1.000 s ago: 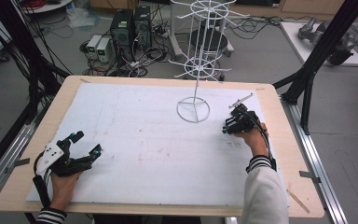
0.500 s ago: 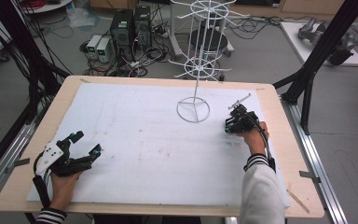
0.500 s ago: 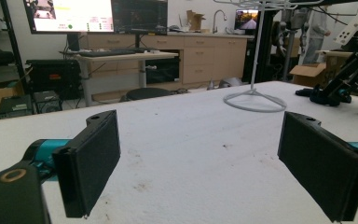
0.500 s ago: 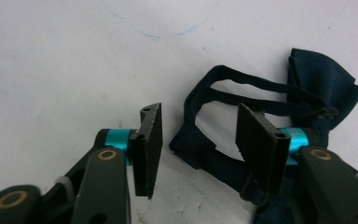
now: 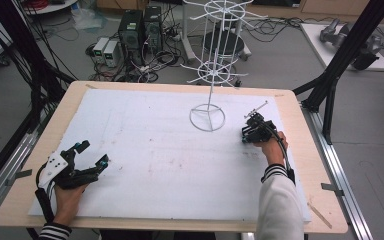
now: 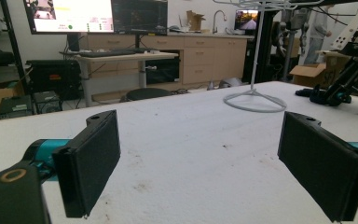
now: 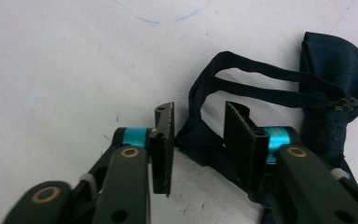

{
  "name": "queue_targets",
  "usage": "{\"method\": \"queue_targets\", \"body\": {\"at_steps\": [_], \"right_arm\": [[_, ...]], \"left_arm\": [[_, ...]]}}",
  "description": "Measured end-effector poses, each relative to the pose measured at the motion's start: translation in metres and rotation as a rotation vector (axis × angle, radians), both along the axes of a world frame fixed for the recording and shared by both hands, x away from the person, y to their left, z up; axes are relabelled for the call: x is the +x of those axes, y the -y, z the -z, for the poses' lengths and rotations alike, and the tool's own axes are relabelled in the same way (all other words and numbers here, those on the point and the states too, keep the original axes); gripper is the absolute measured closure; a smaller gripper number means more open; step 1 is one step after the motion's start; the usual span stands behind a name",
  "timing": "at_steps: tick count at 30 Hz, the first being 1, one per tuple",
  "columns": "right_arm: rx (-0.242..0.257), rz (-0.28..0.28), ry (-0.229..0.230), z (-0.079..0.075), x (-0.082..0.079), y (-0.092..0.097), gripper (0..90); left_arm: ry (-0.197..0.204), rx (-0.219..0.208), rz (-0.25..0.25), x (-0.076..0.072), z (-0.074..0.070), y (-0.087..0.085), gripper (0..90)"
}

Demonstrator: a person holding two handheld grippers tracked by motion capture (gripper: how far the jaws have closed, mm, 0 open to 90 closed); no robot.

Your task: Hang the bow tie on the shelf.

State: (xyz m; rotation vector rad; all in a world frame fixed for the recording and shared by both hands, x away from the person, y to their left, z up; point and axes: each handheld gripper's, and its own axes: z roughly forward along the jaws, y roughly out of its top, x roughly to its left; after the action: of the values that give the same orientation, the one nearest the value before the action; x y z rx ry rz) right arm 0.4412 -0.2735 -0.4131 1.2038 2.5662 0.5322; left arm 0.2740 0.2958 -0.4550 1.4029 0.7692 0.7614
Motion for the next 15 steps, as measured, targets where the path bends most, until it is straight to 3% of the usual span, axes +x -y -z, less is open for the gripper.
{"method": "queue_targets", "body": {"at_steps": [6,11,15], "right_arm": [[0.01,0.0,-0.004,-0.0005,0.0004,0.0011,74.0],[-0.002,-0.001,-0.008,0.0019,0.0013,-0.0003,71.2],[-0.011,-0.005,-0.007,0.0012,0.0019,-0.0004,78.6]], "left_arm": [[0.0,0.001,0.001,0.0001,-0.0001,-0.0001,13.3],[0.002,0.0,0.0,-0.0001,0.0001,0.0,13.3],[0.002,-0.003,0.001,-0.0001,0.0001,0.0001,13.3]]}}
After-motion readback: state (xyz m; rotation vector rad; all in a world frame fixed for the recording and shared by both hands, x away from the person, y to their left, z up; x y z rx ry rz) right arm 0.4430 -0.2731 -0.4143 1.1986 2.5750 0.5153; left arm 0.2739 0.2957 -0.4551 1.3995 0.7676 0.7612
